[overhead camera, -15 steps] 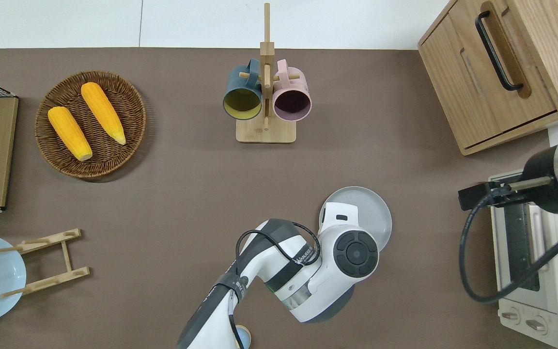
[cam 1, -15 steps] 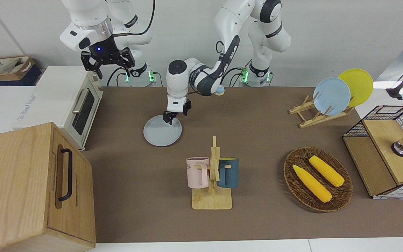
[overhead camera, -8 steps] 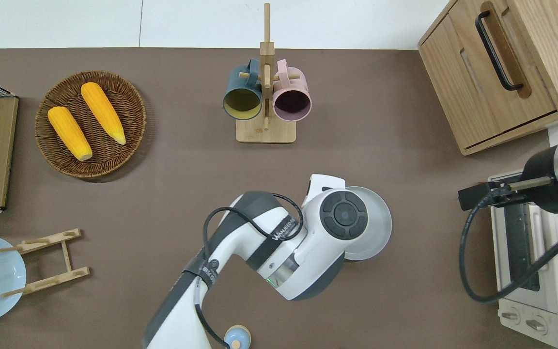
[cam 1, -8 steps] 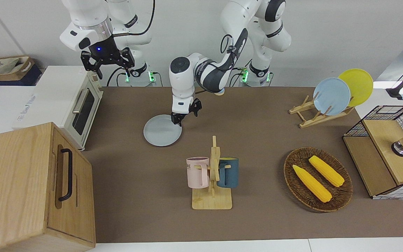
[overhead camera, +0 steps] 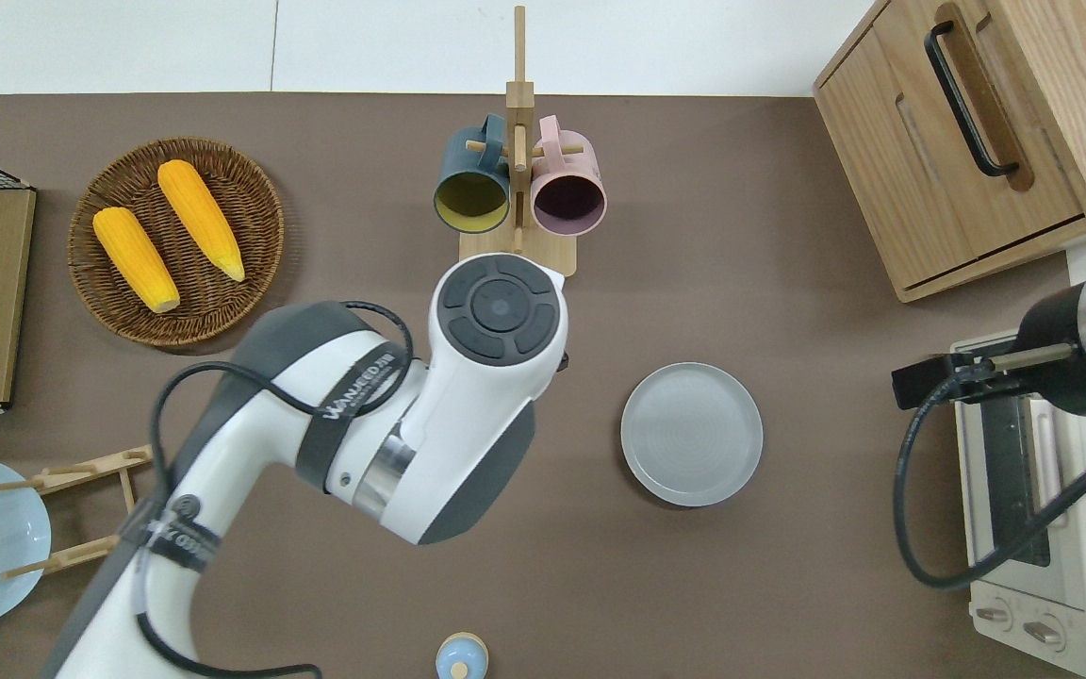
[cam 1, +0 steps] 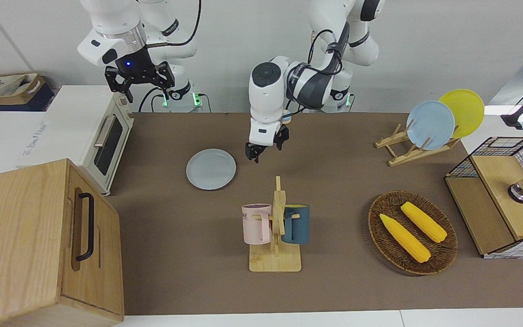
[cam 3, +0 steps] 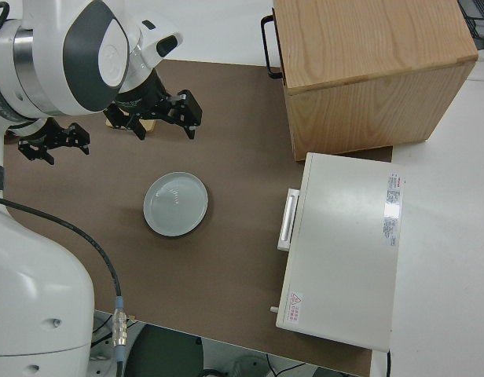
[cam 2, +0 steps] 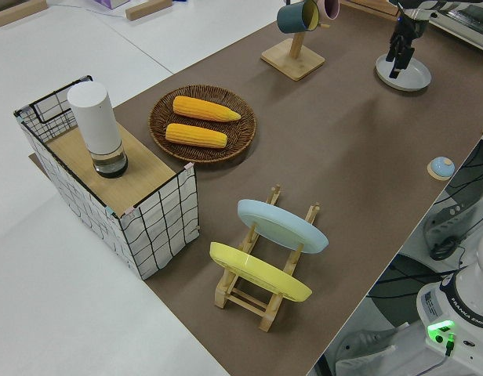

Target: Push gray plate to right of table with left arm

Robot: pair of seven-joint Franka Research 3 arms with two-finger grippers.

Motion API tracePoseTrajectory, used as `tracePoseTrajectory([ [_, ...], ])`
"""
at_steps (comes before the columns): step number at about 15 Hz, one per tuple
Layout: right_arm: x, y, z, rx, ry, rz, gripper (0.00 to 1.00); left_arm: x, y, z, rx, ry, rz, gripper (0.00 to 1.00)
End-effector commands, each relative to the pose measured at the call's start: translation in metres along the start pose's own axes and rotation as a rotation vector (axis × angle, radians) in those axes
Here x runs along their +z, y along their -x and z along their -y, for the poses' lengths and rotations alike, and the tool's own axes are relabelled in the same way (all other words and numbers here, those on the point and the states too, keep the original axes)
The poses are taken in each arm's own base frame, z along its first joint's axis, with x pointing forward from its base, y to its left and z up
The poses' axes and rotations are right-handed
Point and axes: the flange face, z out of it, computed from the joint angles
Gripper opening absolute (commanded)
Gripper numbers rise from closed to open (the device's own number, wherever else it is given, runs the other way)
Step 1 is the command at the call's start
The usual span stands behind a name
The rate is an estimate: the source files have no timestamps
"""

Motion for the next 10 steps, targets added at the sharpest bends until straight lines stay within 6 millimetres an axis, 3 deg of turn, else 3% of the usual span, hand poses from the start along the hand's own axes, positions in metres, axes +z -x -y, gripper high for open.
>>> tracePoseTrajectory([
  [1,-0.004,0.004,-0.001,0.005,-0.009,0.002,0.983,-0.038,-0.019,0.051,0.079,-0.031,0.029,0.99],
  [3,-0.004,0.004,-0.001,0.005,-0.009,0.004,0.983,-0.059,-0.025,0.076,0.121,-0.037,0.036,0.99],
  [7,-0.004,0.004,-0.002,0.005,-0.01,0.002,0.983,-0.092,-0.06,0.146,0.209,-0.024,0.07,0.99],
  [10,-0.004,0.004,-0.001,0.003,-0.009,0.002,0.983,-0.107,-0.085,0.192,0.269,-0.013,0.076,0.99],
])
